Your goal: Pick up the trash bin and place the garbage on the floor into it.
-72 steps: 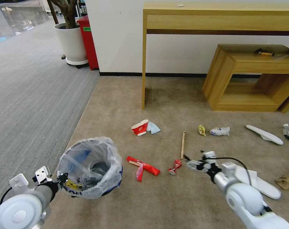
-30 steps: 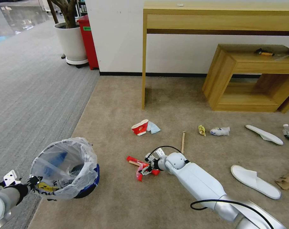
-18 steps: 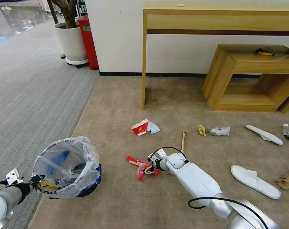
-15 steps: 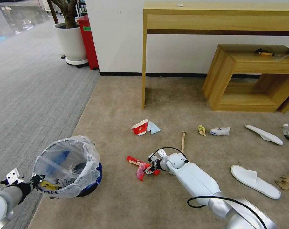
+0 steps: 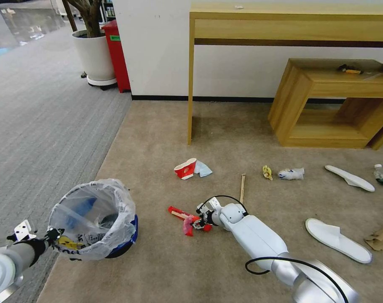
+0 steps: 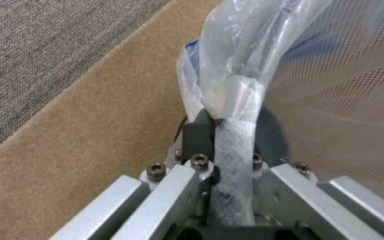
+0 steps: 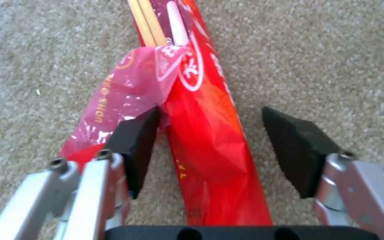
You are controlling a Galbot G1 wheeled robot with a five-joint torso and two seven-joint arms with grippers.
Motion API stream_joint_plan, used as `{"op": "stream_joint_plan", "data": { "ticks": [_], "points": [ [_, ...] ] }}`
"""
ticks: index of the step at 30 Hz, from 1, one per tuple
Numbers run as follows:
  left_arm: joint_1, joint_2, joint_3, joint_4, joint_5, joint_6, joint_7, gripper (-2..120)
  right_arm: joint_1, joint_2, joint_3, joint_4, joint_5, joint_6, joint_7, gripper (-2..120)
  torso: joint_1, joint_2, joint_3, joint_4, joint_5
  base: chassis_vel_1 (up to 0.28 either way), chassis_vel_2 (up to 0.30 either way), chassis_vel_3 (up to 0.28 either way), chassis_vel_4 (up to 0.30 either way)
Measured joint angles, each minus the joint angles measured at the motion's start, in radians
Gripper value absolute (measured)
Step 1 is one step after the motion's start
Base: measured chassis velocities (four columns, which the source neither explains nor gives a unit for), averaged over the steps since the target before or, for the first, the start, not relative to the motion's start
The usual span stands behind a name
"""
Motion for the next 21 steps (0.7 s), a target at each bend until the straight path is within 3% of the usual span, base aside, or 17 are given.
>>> {"op": "stream_joint_plan", "data": {
  "ticks": [10,14,21],
  "points": [
    [-0.002,0.001,0.006,-0.006,0.0,0.0,0.0,0,-0.007,0.006,0.007,-0.003,-0.01,0.009,0.007,18,0.0,0.0,0.0,0.0002,0.0003,0.0,0.0,0.0,0.0],
    [-0.002,0.002,0.008,-0.011,0.0,0.0,0.0,0,-0.017,0.008,0.016,0.012,-0.007,0.008,0.032,12,0.0,0.0,0.0,0.0001,0.0003,0.0,0.0,0.0,0.0],
    [-0.003,0.003,0.018,-0.026,0.001,0.0,0.001,0,-0.039,-0.003,0.049,0.093,-0.007,0.005,0.053,11,0.0,0.0,0.0,0.0004,0.0003,0.0,0.0,0.0,0.0]
  ]
}}
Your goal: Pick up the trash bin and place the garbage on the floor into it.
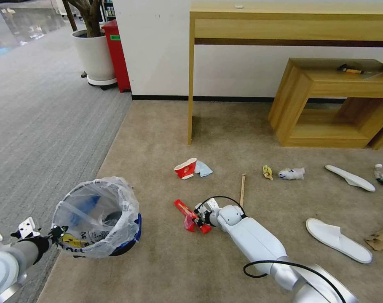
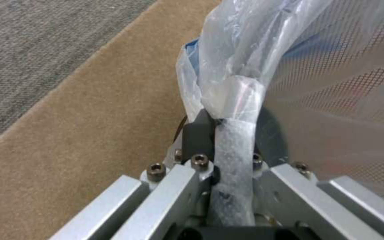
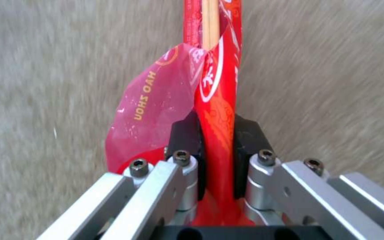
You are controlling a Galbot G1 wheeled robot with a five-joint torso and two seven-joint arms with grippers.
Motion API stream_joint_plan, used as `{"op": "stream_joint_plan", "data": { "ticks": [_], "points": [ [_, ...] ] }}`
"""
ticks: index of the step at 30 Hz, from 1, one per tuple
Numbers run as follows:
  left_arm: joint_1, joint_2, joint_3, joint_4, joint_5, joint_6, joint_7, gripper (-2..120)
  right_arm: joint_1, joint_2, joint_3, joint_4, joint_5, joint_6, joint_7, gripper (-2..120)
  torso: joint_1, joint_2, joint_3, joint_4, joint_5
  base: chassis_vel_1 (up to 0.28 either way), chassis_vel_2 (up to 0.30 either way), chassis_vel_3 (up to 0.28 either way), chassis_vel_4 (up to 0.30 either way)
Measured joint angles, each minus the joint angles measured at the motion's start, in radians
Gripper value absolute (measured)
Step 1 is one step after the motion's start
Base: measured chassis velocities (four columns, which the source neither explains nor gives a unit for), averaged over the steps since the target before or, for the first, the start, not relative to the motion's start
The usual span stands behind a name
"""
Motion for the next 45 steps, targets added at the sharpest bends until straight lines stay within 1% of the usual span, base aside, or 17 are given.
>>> {"op": "stream_joint_plan", "data": {
  "ticks": [2,5,6,9,15,18,19,22,23,26,27,30,31,33,36,42,45],
  "points": [
    [0.0,0.002,0.007,-0.005,0.001,0.0,0.003,0,-0.008,0.001,0.028,0.033,-0.008,0.003,0.011,11,0.0,0.0,0.0,-0.0002,0.0,0.0,0.0,0.0,0.0],
    [-0.004,0.014,0.026,-0.015,0.003,0.0,0.004,0,-0.027,-0.002,0.094,0.155,-0.009,0.014,0.052,11,0.0,0.0,0.0,0.0,0.0,0.0,0.0,0.0,0.0],
    [-0.004,0.014,0.026,-0.015,0.003,0.0,0.004,0,-0.027,-0.002,0.094,0.155,-0.009,0.014,0.052,11,0.0,0.0,0.0,0.0,0.0,0.0,0.0,0.0,0.0],
    [-0.012,0.041,0.049,-0.017,0.007,0.0,0.004,0,-0.033,-0.034,0.133,0.309,-0.002,0.023,0.063,11,0.0,0.0,0.0,-0.0003,-0.0003,0.0,0.0,0.0,0.0],
    [-0.03,0.078,0.08,0.005,0.018,0.0,0.001,0,0.008,-0.043,0.155,0.426,0.012,0.06,0.063,11,0.0,0.0,0.0,-0.0003,-0.0002,0.0,0.0,0.0,0.0],
    [-0.056,0.117,0.126,0.019,0.02,0.0,-0.008,0,0.08,-0.032,0.155,0.524,0.079,0.067,0.063,11,0.0,0.0,0.0,-0.0001,-0.0003,0.0,0.0,0.0,0.0],
    [-0.056,0.117,0.126,0.019,0.02,0.0,-0.008,0,0.08,-0.032,0.155,0.524,0.079,0.067,0.063,11,0.0,0.0,0.0,-0.0001,-0.0003,0.0,0.0,0.0,0.0],
    [-0.088,0.151,0.179,0.036,0.029,0.0,-0.017,0,0.138,-0.024,0.11,0.621,0.19,0.039,0.074,11,0.0,0.0,0.0,-0.0003,-0.0003,0.0,0.0,0.0,0.0],
    [-0.088,0.151,0.179,0.036,0.029,0.0,-0.017,0,0.138,-0.024,0.11,0.621,0.19,0.039,0.074,11,0.0,0.0,0.0,-0.0003,-0.0003,0.0,0.0,0.0,0.0],
    [-0.123,0.182,0.245,0.057,0.049,0.0,-0.019,0,0.168,-0.013,0.013,0.722,0.305,0.017,0.109,11,0.0,0.0,0.0,0.0001,-0.0004,0.0,0.0,0.0,0.0],
    [-0.123,0.182,0.245,0.057,0.049,0.0,-0.019,0,0.168,-0.013,0.013,0.722,0.305,0.017,0.109,11,0.0,0.0,0.0,0.0001,-0.0004,0.0,0.0,0.0,0.0],
    [-0.162,0.205,0.322,0.063,0.055,0.0,-0.024,0,0.159,0.008,-0.078,0.776,0.358,0.016,0.134,11,0.0,0.0,0.0,-0.0001,-0.0003,0.0,0.0,0.0,0.0],
    [-0.162,0.205,0.322,0.063,0.055,0.0,-0.024,0,0.159,0.008,-0.078,0.776,0.358,0.016,0.134,11,0.0,0.0,0.0,-0.0001,-0.0003,0.0,0.0,0.0,0.0],
    [-0.201,0.215,0.378,0.068,0.048,0.0,-0.048,0,0.127,0.018,-0.141,0.782,0.351,0.038,0.143,11,0.0,0.0,0.0,0.0,-0.0003,0.0,0.0,0.0,0.0],
    [-0.251,0.217,0.425,0.076,0.014,0.0,-0.089,0,0.102,0.021,-0.181,0.784,0.339,0.046,0.149,4,0.0,0.0,0.0,-0.0002,-0.0003,0.0,0.0,0.0,0.0],
    [-0.292,0.222,0.452,0.071,-0.042,0.0,-0.126,0,0.061,0.005,-0.216,0.771,0.302,0.059,0.152,1,0.0,0.0,0.0,-0.0004,-0.0003,0.0,0.0,0.0,0.0],
    [-0.29,0.228,0.449,0.064,-0.05,0.0,-0.126,0,0.043,-0.007,-0.218,0.779,0.295,0.06,0.165,6,0.0,0.0,0.0,-0.0003,0.0,0.0,0.0,0.0,0.0]
  ]
}}
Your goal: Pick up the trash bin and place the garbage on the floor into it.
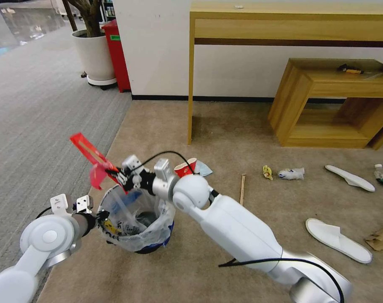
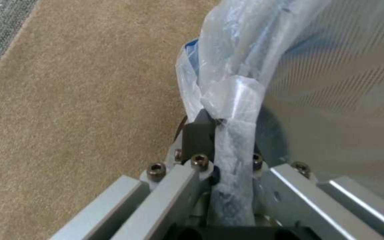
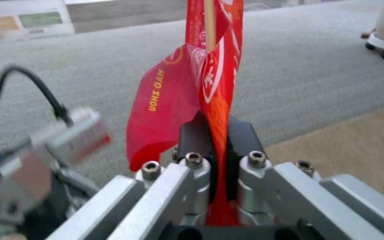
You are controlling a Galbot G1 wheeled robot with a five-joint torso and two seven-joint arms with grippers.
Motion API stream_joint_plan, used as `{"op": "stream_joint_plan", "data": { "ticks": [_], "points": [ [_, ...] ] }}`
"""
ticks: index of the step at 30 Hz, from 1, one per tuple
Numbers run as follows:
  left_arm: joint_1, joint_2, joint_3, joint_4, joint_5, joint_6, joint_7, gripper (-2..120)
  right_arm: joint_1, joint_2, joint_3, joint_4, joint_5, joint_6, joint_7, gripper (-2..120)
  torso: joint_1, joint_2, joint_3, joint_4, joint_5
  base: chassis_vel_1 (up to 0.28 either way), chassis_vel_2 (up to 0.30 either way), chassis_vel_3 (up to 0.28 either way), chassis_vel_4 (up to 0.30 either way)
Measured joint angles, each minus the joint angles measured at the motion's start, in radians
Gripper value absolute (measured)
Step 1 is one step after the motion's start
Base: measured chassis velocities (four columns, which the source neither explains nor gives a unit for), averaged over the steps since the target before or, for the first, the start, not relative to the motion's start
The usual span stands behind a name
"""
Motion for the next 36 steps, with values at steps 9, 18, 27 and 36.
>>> {"op": "stream_joint_plan", "data": {
  "ticks": [9,18,27,36],
  "points": [
    [0.011,0.007,-0.015,-0.014,-0.009,0.0,0.002,0,-0.047,-0.024,0.003,0.046,-0.002,0.002,0.038,39,0.0,0.0,0.0,0.0,0.0,0.0,0.0,0.0,0.0],
    [0.057,0.007,-0.085,-0.032,-0.012,0.0,0.007,0,-0.057,-0.036,0.052,0.085,0.007,-0.013,0.093,73,0.0,0.0,0.0,0.0001,-0.0001,0.0,0.0,0.0,0.0],
    [0.121,-0.004,-0.203,-0.005,-0.003,0.0,0.026,0,-0.123,-0.122,0.272,0.095,0.071,-0.105,0.198,99,0.0,0.0,0.0,0.0002,0.0001,0.0,0.0,0.0,0.0],
    [0.11,-0.012,-0.19,0.0,0.0,0.0,0.03,0,-0.323,-0.261,0.429,-0.013,0.345,-0.238,0.519,100,0.0,0.0,0.0,-0.0007,0.0001,0.0,0.0,0.0,0.0]
  ]
}}
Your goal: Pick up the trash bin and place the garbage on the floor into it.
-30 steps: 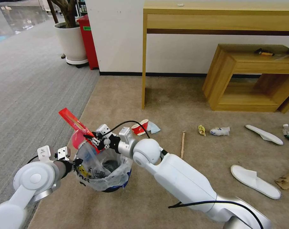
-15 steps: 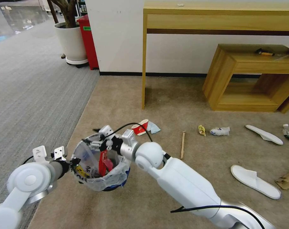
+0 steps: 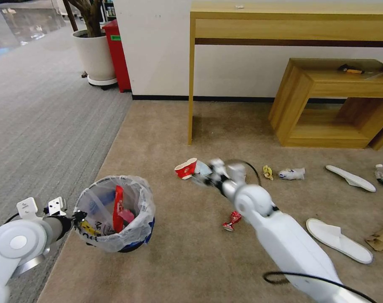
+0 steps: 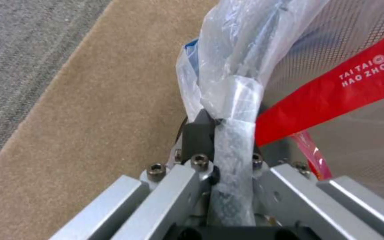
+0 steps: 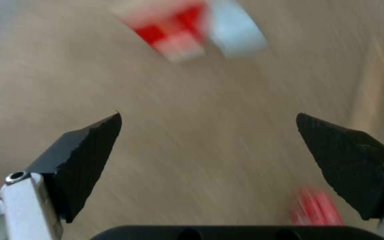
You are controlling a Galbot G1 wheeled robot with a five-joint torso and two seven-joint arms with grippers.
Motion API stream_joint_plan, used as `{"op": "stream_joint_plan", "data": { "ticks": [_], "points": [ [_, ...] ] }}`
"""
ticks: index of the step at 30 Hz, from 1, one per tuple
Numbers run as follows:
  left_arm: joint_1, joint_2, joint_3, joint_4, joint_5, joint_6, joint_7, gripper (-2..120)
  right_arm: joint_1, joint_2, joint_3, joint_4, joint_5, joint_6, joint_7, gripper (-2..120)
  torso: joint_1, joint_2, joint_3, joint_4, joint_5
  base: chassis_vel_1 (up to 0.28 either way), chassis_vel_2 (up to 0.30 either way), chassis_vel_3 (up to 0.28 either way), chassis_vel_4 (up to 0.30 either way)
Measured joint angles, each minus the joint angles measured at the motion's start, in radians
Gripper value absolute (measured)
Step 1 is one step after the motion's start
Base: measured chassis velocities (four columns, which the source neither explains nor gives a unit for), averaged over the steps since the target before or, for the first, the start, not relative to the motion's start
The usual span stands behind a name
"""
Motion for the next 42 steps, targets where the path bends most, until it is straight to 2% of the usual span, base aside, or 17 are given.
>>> {"op": "stream_joint_plan", "data": {
  "ticks": [5,8,16,20,29,32,34,36,39,40,42],
  "points": [
    [-0.003,0.001,0.017,0.0,0.004,0.0,0.001,0,-0.073,0.025,0.061,-0.067,0.124,-0.039,0.164,100,0.0,0.0,0.0,0.0007,0.0002,0.0,0.0,0.0,0.0],
    [-0.003,-0.002,0.025,0.0,0.006,0.0,0.002,0,-0.101,0.044,0.099,-0.099,0.19,-0.055,0.221,100,0.0,0.0,0.0,0.0007,-0.0001,0.0,0.0,0.0,0.0],
    [-0.002,-0.006,0.04,-0.001,0.011,0.0,0.004,0,-0.089,0.106,0.129,-0.199,0.202,-0.067,0.223,100,0.0,0.0,0.0,0.0007,-0.0002,0.0,0.0,0.0,0.0],
    [0.001,-0.008,0.044,-0.01,0.014,0.0,0.004,0,-0.025,0.159,0.1,-0.315,0.185,-0.056,0.22,100,0.0,0.0,0.0,0.0009,-0.0003,0.0,0.0,0.0,0.0],
    [0.007,-0.019,0.042,-0.02,0.018,0.0,0.003,0,-0.001,0.177,0.081,-0.365,0.175,-0.051,0.212,100,0.0,0.0,0.0,0.0007,-0.0003,0.0,0.0,0.0,0.0],
    [0.009,-0.02,0.04,-0.025,0.02,0.0,0.003,0,0.007,0.183,0.078,-0.381,0.167,-0.051,0.207,96,0.0,0.0,0.0,0.0007,-0.0003,0.0,0.0,0.0,0.0],
    [0.011,-0.02,0.039,-0.032,0.02,0.0,0.003,0,0.016,0.188,0.076,-0.393,0.163,-0.05,0.204,86,0.0,0.0,0.0,0.0007,-0.0003,0.0,0.0,0.0,0.0],
    [0.011,-0.02,0.039,-0.033,0.02,0.0,0.003,0,0.017,0.19,0.075,-0.397,0.163,-0.05,0.204,83,0.0,0.0,0.0,0.0007,-0.0003,0.0,0.0,0.0,0.0],
    [0.011,-0.021,0.039,-0.034,0.02,0.0,0.003,0,0.019,0.199,0.074,-0.409,0.155,-0.05,0.199,69,0.0,0.0,0.0,0.0007,-0.0003,0.0,0.0,0.0,0.0],
    [0.011,-0.021,0.039,-0.034,0.02,0.0,0.003,0,0.019,0.199,0.074,-0.409,0.155,-0.05,0.199,69,0.0,0.0,0.0,0.0007,-0.0003,0.0,0.0,0.0,0.0],
    [0.011,-0.019,0.037,-0.034,0.02,0.0,0.004,0,0.021,0.205,0.072,-0.417,0.153,-0.05,0.199,61,0.0,0.0,0.0,0.0006,-0.0003,0.0,0.0,0.0,0.0]
  ]
}}
